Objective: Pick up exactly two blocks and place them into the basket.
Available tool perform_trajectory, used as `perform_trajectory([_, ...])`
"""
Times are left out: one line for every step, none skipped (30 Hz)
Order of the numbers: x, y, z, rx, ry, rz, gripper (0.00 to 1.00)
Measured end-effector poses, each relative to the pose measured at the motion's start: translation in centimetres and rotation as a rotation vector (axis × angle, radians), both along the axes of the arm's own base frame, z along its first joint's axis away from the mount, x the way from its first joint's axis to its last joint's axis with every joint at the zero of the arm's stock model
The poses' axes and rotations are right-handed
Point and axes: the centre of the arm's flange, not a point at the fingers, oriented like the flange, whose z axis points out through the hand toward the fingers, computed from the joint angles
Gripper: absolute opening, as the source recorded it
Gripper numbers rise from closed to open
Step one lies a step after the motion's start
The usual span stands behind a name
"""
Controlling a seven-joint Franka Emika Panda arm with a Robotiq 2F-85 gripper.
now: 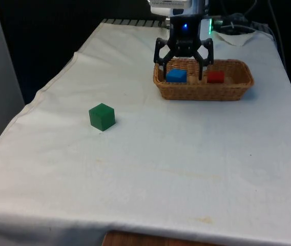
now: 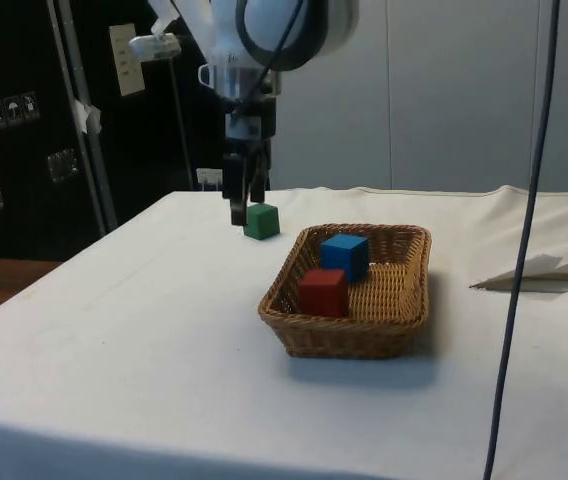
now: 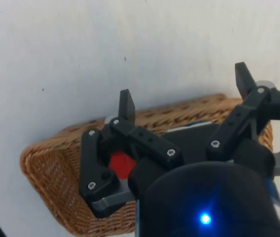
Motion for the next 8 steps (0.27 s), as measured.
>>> perform_trajectory([0.2,0.1,-0.1,-0.005,0.001,0.001,1.00])
perform_trajectory([0.6,0.3,-0.4,-0.016,0.001,0.004,1.00])
perform_trajectory([0.8,0.5,-0.5,-0.021,0.001,0.006,1.00])
perform_trajectory([1.0,0.5,-0.6,-0.026,0.000,0.009,1.00])
perform_trajectory([1.2,0.7,-0.6,-0.030,-0.001,0.010,1.00])
perform_trajectory([1.3,0.9,-0.7,-0.033,-0.001,0.013,1.00])
perform_trajectory([1.5,1.0,-0.7,-0.036,-0.003,0.016,1.00])
perform_trajectory([1.5,1.0,-0.7,-0.036,-0.003,0.016,1.00])
